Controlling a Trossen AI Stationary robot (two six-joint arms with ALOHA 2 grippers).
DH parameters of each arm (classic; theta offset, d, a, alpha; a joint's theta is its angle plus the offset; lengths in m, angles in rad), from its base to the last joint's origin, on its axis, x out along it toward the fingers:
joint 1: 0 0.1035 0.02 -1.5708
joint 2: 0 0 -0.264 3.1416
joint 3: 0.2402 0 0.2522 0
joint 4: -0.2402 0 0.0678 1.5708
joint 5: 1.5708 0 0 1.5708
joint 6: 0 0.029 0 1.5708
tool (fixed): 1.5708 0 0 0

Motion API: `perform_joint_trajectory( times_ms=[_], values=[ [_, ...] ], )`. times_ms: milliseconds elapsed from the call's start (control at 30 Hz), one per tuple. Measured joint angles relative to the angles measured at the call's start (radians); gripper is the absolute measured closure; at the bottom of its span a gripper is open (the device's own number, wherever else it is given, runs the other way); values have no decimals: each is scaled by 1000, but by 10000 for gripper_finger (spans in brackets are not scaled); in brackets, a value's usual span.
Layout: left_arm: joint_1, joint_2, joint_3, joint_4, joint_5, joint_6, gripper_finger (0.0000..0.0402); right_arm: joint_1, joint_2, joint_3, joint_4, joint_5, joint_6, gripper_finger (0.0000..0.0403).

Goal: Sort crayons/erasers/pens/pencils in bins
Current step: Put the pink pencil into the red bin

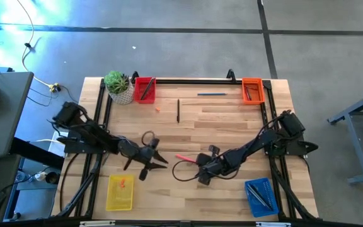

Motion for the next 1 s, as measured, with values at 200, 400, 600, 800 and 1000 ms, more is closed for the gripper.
perform_joint_trajectory(
  times_ms=[200,400,600,800,1000],
  values=[
    [25,-137,-84,22,-21,-57,271,0,1,-37,121,56,39,392],
    [25,-217,-115,30,-22,-85,244,-1,1,-37,213,123,19,392],
    [25,-249,-117,29,-24,-84,227,-3,0,-37,346,215,-34,392],
    [25,-290,-117,28,-37,-70,220,-1,-1,-35,464,291,-111,392],
    [22,-351,-109,-104,-37,72,220,-1,-1,-35,468,223,-154,392]
  ],
)
